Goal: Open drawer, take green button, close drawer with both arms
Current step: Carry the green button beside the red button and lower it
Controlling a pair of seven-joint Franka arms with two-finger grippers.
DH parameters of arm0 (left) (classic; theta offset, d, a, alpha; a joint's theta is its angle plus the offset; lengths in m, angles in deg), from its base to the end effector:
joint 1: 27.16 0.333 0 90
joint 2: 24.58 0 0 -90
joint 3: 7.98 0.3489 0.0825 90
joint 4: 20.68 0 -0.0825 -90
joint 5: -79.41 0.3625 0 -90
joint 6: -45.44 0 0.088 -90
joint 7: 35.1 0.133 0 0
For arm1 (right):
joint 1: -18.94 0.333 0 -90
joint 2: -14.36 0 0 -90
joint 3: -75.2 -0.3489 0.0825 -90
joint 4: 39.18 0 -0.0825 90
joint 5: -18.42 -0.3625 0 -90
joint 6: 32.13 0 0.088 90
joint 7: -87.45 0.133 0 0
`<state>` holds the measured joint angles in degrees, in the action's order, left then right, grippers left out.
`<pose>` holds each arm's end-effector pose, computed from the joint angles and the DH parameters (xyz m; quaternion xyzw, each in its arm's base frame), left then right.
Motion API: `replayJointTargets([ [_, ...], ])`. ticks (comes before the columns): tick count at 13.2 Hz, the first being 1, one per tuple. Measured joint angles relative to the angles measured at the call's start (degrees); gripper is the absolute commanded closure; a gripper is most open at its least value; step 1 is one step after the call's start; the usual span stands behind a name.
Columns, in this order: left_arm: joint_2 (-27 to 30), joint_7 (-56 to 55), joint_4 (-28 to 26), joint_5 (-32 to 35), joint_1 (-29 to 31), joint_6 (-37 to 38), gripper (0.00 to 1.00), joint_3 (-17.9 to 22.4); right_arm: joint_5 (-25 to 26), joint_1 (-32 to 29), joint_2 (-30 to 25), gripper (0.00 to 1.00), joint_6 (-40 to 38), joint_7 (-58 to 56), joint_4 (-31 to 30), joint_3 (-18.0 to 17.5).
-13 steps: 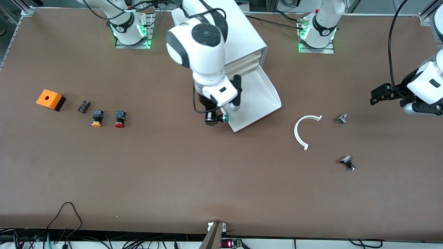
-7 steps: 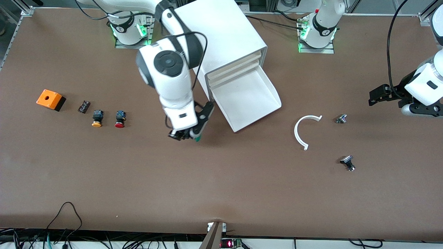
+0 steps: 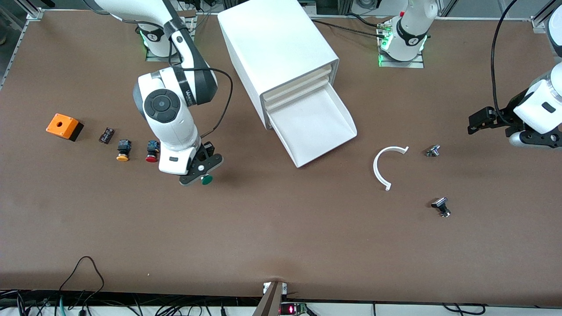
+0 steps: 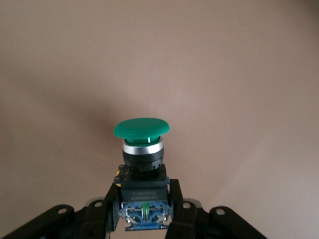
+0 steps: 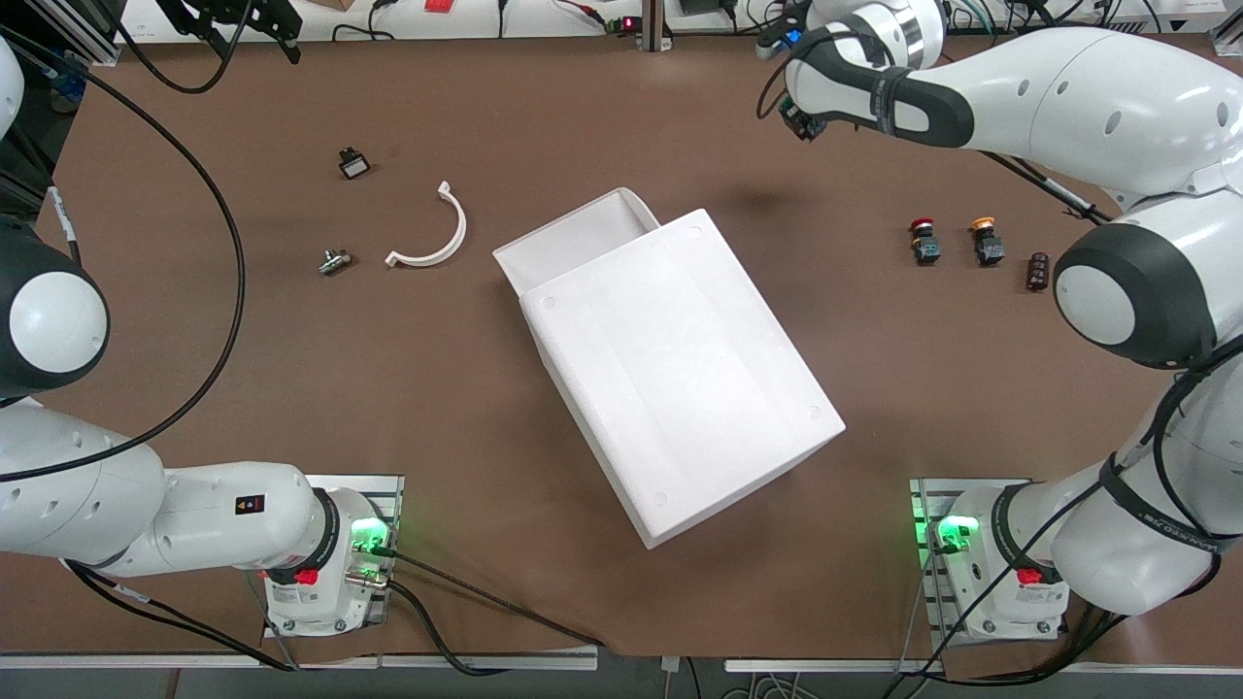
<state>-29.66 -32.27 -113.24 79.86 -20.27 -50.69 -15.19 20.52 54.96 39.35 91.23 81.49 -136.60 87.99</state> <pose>0.5676 0.0007 0.5719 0.9995 -0.0278 -0.0128 0.0019 0.6030 0.2742 0.3647 0.9604 0.2714 0.0224 0.0594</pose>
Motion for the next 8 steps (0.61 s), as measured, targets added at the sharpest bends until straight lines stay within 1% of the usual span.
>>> replayJointTargets([
  [2,0.0,0.0,0.0,0.0,0.0,0.0,0.0,0.0,0.0,-0.3,-0.9,0.69,0.4,9.8,-3.8,0.0],
  [4,0.0,0.0,0.0,0.0,0.0,0.0,0.0,0.0,0.0,-1.3,-2.0,0.69,1.8,16.7,-8.1,0.0],
  [8,0.0,0.0,0.0,0.0,0.0,0.0,0.0,0.0,0.0,-7.2,-4.8,0.7,9.7,18.5,-19.9,0.2],
])
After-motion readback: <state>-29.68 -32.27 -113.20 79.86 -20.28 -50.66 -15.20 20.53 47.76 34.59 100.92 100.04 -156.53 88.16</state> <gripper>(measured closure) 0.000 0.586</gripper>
